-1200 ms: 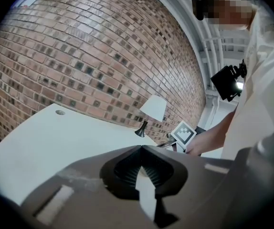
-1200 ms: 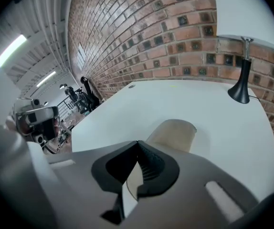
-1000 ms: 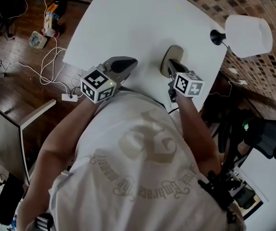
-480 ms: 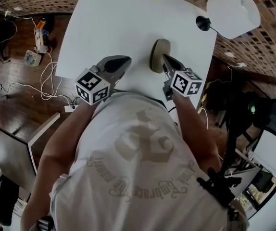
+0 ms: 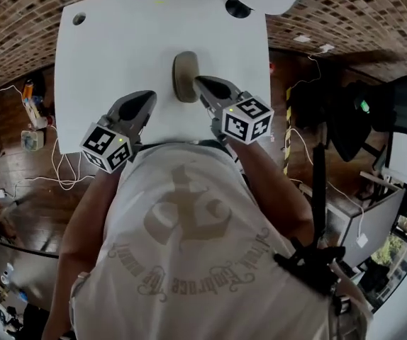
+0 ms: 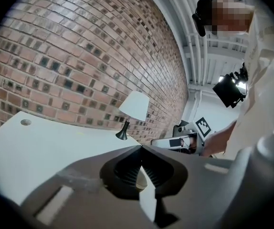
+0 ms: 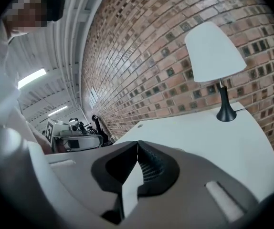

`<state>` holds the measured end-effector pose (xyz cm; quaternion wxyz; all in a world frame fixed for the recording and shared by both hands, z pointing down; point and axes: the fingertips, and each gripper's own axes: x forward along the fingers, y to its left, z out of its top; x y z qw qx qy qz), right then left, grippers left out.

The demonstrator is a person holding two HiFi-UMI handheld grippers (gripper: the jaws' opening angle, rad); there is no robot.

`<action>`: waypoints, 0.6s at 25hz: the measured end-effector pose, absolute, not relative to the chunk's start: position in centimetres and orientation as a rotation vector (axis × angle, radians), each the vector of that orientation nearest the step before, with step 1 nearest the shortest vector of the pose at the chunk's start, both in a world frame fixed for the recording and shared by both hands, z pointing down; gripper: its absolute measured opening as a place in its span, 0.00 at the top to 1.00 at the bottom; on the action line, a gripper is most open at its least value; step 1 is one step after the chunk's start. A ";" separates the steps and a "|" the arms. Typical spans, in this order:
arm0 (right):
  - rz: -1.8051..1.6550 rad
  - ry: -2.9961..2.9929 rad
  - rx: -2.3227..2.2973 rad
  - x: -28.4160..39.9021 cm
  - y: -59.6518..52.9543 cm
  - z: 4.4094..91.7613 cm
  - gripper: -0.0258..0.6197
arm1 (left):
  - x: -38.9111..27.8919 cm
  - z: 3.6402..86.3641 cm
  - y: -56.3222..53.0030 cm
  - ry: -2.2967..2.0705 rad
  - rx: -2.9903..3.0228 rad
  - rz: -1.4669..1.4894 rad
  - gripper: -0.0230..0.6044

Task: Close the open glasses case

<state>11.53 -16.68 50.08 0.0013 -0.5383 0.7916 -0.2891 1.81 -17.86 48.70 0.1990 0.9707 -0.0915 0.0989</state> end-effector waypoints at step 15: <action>-0.849 2.423 -1.737 15.5 -13.0 49.1 0.95 | 7.4 48.1 -15.1 -0.105 2.762 0.352 0.96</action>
